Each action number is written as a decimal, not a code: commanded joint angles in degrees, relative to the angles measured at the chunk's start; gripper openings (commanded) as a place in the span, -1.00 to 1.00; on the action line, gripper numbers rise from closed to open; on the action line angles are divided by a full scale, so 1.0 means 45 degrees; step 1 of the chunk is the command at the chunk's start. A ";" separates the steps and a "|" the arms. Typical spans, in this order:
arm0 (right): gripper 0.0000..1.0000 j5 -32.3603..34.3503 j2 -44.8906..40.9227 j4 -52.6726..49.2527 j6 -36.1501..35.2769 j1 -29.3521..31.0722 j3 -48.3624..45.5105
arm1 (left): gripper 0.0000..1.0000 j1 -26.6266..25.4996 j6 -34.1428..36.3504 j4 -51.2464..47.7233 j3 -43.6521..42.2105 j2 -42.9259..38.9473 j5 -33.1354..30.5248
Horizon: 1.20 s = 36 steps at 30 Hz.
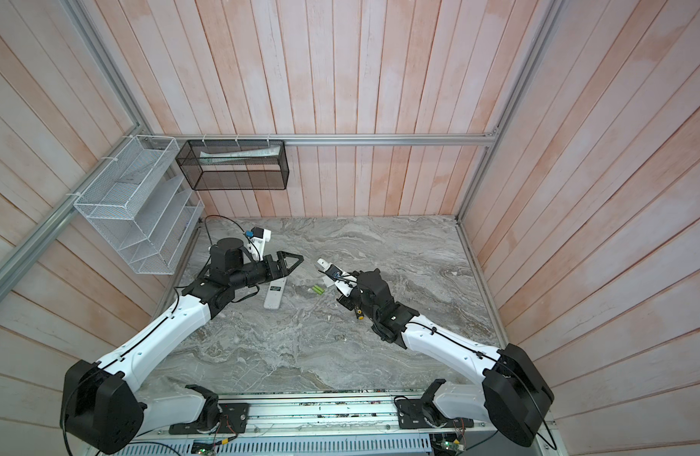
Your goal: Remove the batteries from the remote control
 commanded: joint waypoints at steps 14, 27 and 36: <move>-0.80 0.7770 0.1842 0.4446 -0.5004 0.2502 -0.0536 | 0.99 0.0017 -0.2842 0.1976 -0.0669 0.0256 0.2247; -0.79 0.9187 0.3610 1.0796 -0.9782 0.3529 -0.1765 | 0.92 -0.0002 -0.3608 0.3278 -0.1363 0.1101 0.3315; -0.79 0.9099 0.4534 1.3092 -1.1668 0.4013 -0.1752 | 0.84 -0.0100 -0.4183 0.4330 -0.1793 0.1270 0.3811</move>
